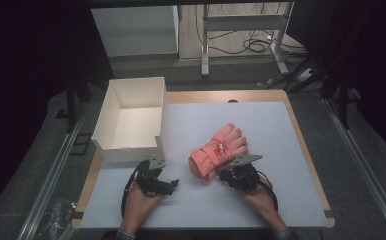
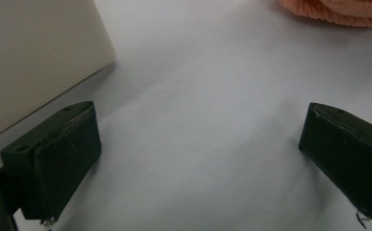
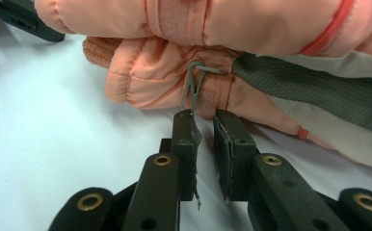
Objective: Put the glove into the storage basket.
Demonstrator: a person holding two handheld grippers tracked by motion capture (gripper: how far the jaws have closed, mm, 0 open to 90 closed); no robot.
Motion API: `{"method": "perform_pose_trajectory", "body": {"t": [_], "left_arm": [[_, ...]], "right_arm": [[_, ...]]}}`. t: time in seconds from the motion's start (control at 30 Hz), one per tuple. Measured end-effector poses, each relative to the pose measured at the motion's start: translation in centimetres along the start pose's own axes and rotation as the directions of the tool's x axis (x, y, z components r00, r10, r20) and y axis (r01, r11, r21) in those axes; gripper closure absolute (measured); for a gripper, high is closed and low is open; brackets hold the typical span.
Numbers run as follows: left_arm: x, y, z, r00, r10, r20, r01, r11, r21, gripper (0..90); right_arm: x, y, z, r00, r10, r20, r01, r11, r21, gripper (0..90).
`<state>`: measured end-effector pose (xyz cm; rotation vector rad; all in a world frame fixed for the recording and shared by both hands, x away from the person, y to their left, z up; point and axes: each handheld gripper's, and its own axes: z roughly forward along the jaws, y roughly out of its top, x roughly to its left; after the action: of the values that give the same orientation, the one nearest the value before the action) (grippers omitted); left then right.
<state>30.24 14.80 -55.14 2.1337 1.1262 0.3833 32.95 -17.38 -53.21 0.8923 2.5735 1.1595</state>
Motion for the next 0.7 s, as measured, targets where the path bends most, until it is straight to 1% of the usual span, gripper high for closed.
{"method": "perform_pose_trajectory", "body": {"t": [0.1,0.17,0.23,0.27,0.33,0.37,0.43,0.5,0.53,0.63,0.7], "left_arm": [[0.0,0.0,0.0,1.0,0.0,0.0,0.0,1.0,0.001,1.1],[0.0,0.0,0.0,1.0,0.0,0.0,0.0,1.0,0.0,1.3],[0.0,0.0,-0.1,1.0,0.0,-0.001,0.0,1.0,-0.001,1.6],[0.0,0.0,-0.1,1.0,0.001,-0.002,-0.001,1.0,0.001,2.1],[-0.1,0.2,-0.2,0.9999,0.016,0.0,-0.016,0.9998,0.011,3.3],[-0.2,0.2,-0.3,0.9999,0.014,0.002,-0.014,0.9998,0.016,5.0],[-0.4,0.5,-0.4,0.9996,0.029,0.002,-0.029,0.9993,0.025,6.2],[-0.6,0.8,-0.5,0.9991,0.031,0.03,-0.032,0.9993,0.022,6.1],[-0.6,1.0,-0.6,0.9986,0.026,0.046,-0.026,0.9995,0.017,5.7],[-0.6,1.6,-1.0,0.9954,0.019,0.094,-0.019,0.9998,0.002,4.2],[-0.7,2.0,-1.2,0.9933,0.019,0.114,-0.019,0.9998,-0.007,3.4]], "right_arm": [[-0.1,-0.2,-0.3,1.0,-0.001,-0.004,0.001,1.0,0.002,76.2],[-0.4,-0.4,-0.7,0.9999,-0.013,0.009,0.013,1.0,0.004,74.7],[-0.7,-0.5,-1.1,0.9997,-0.012,0.022,0.012,1.0,0.002,73.7],[-0.8,-0.6,-1.4,0.9995,-0.009,0.031,0.009,1.0,0.001,72.9],[-1.3,-0.9,-2.0,0.9988,-0.007,0.049,0.007,1.0,-0.003,71.6],[-1.6,-1.1,-2.2,0.9984,-0.001,0.056,0.001,1.0,-0.006,71.0],[-2.2,-1.4,-2.8,0.9972,0.014,0.073,-0.014,1.0,-0.012,69.4],[-2.9,-1.8,-3.4,0.9951,0.029,0.094,-0.028,0.999,-0.015,67.5],[-3.1,-2.0,-3.6,0.9944,0.034,0.1,-0.032,0.999,-0.015,66.5],[-3.9,-2.6,-4.3,0.9898,0.048,0.134,-0.046,0.999,-0.02,62.2],[-4.4,-2.9,-4.8,0.9855,0.056,0.16,-0.053,0.998,-0.024,58.5]]}}
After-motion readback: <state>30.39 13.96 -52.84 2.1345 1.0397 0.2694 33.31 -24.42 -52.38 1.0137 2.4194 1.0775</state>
